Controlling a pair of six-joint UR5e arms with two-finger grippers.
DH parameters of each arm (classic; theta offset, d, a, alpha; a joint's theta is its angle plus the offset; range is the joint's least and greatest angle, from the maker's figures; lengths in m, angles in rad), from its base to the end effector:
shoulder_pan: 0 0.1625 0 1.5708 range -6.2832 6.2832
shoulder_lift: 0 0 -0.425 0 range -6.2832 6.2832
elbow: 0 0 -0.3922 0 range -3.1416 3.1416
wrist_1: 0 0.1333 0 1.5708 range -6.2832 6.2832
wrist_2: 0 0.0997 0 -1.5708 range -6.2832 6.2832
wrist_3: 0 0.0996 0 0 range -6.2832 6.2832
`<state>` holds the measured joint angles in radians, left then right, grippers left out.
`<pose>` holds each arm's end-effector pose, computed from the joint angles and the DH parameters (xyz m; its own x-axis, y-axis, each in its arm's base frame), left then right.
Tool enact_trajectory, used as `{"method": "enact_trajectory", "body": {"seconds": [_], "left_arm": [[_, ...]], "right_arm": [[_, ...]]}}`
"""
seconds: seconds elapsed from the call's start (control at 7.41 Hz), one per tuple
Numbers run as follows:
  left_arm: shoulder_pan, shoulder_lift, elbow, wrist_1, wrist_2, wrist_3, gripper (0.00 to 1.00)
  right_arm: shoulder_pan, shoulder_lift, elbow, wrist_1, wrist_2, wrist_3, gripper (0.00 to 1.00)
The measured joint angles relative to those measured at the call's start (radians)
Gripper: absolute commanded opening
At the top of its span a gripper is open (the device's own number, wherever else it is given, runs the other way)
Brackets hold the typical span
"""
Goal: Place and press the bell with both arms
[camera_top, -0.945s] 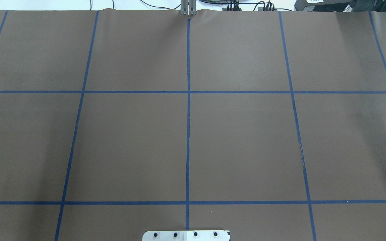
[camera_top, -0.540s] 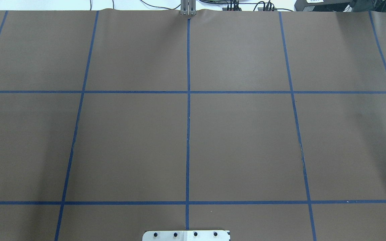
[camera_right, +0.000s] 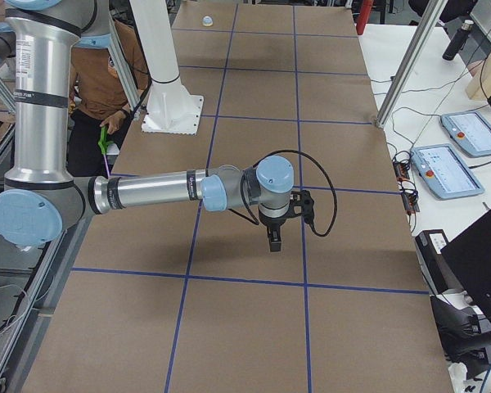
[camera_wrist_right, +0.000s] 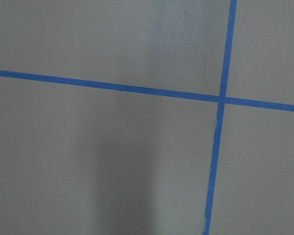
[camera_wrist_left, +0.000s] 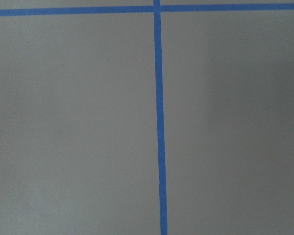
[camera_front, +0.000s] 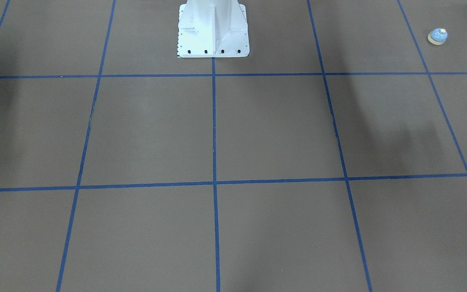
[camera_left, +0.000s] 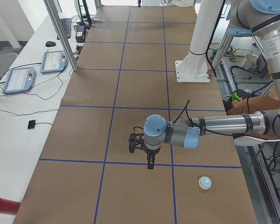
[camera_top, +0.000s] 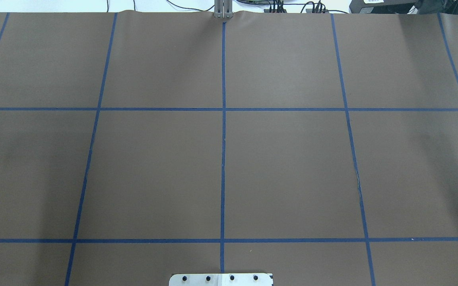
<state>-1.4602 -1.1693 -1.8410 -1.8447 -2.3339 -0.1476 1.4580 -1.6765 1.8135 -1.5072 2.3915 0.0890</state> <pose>-0.0275 -0.3367 0.6621 0.7158 0.0308 -0.6976 -0.0040 0.9992 0.0400 0.0088 -0.4588 0.5782 0.6682 -0.1342 0.7318 0.0511 0.9896 0.1347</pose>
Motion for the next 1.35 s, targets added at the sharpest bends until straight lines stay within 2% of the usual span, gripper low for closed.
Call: {"method": "enact_trajectory", "body": {"seconds": [0.4, 0.81, 1.35], "left_arm": [[0.030, 0.031, 0.024, 0.018, 0.009, 0.003, 1.00], [0.118, 0.042, 0.116, -0.016, 0.015, 0.003, 1.00], [0.230, 0.115, 0.159, -0.035, 0.004, 0.014, 1.00]], "right_arm": [[-0.008, 0.000, -0.001, 0.001, 0.002, 0.003, 1.00], [-0.014, 0.001, 0.002, 0.005, 0.008, 0.004, 1.00], [-0.028, 0.003, 0.004, 0.021, 0.007, 0.003, 1.00]]}}
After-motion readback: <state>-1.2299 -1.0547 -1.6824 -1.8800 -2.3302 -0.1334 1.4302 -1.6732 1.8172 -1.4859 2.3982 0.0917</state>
